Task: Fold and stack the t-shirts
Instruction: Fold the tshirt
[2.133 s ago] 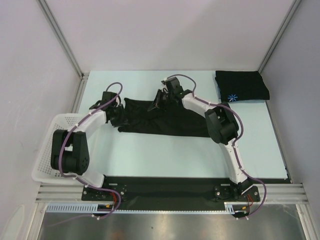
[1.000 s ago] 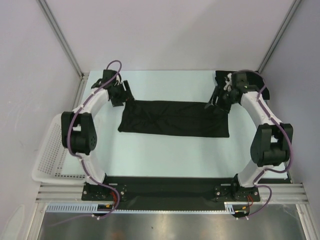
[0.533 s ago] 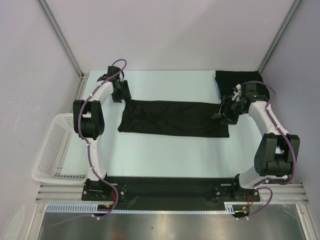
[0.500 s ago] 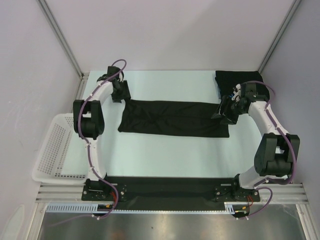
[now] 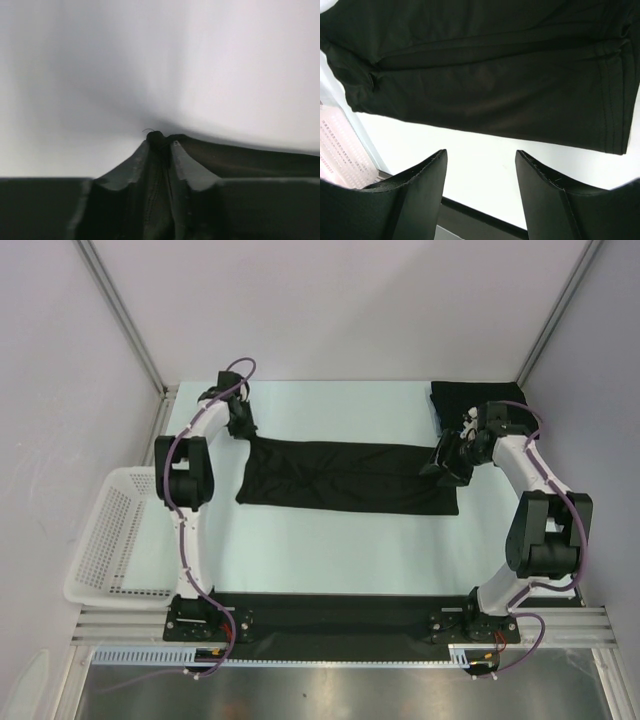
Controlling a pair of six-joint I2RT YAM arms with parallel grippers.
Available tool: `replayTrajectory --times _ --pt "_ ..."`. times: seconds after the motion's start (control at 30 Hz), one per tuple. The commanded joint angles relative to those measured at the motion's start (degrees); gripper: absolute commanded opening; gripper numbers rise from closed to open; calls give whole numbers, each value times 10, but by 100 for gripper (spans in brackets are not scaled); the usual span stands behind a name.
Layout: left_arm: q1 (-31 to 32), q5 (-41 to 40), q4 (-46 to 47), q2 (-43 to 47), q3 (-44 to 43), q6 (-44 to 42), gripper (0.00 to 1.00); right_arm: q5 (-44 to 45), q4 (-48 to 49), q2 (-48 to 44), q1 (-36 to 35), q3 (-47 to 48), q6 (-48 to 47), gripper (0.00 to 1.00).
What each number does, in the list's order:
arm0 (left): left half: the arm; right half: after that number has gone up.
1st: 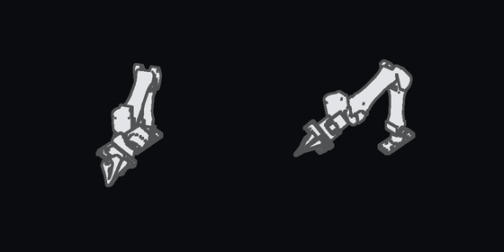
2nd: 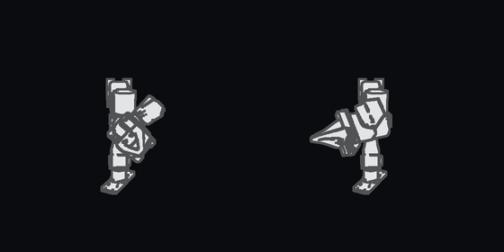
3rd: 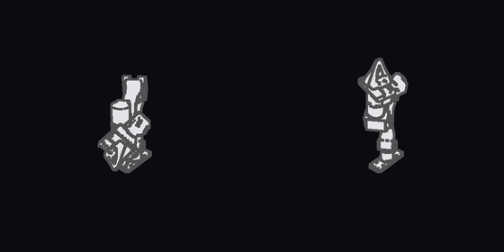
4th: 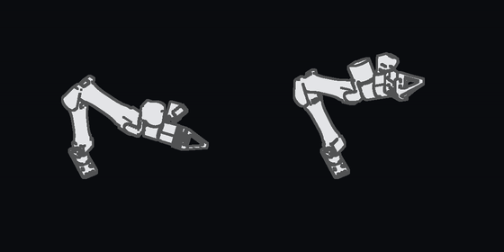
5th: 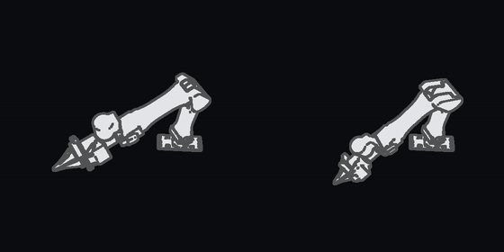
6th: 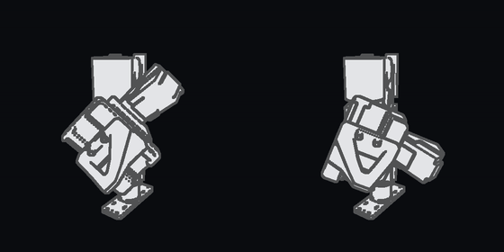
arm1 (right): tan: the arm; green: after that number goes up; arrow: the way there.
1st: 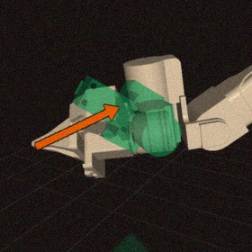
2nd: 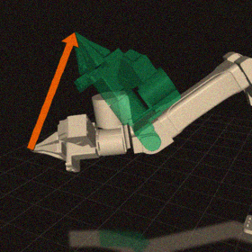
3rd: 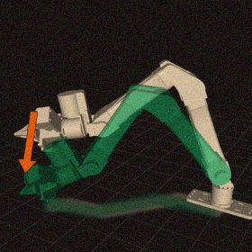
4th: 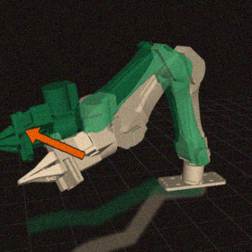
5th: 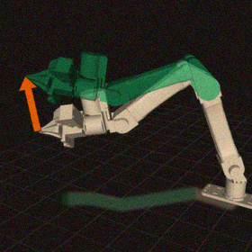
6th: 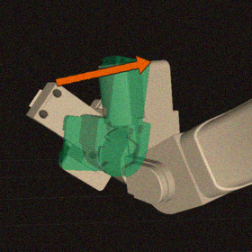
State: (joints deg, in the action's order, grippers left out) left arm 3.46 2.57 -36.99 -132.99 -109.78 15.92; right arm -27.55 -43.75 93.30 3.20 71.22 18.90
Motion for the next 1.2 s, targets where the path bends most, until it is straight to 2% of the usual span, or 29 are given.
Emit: replayTrajectory --times 0.0,0.07,0.13,0.27,0.47,0.53,0.6,0.67,0.7,0.73,0.8,0.83,0.9,0.93,0.97,1.17 --pt "-4 -11 25 -10 -46 -15 25 19 11 11 0 30 16 63" --pt "-6 -12 22 -29 -75 -12 9 25 11 18 0 33 21 63" --pt "-7 -20 28 -43 -101 -12 0 34 13 25 0 38 31 63" --pt "-15 -23 60 -68 -149 2 0 57 14 49 0 52 40 63" --pt "-22 39 140 -124 -234 62 1 93 27 95 -1 101 46 63" --pt "-22 45 198 -133 -234 81 4 99 24 123 -3 118 46 63" --pt "-22 45 257 -141 -235 104 8 97 21 143 -3 132 51 63" --pt "-22 45 283 -148 -243 118 23 98 25 145 -4 129 58 63" --pt "-22 46 290 -151 -250 119 26 97 26 143 -6 125 60 63" --pt "-21 42 283 -151 -264 116 37 96 28 135 -7 118 61 63" --pt "-16 26 257 -140 -268 111 53 90 23 124 -8 95 62 63" --pt "-14 21 235 -109 -250 98 62 89 19 114 -9 87 61 63" --pt "-2 -16 223 -59 -208 79 69 86 4 102 -9 66 55 63" --pt "3 -41 222 -30 -146 60 80 84 -1 100 -8 45 55 63" --pt "7 -68 232 34 -113 50 82 83 -5 88 -9 31 54 64" --pt "25 -99 163 206 39 56 79 62 68 28 -11 -122 122 63"
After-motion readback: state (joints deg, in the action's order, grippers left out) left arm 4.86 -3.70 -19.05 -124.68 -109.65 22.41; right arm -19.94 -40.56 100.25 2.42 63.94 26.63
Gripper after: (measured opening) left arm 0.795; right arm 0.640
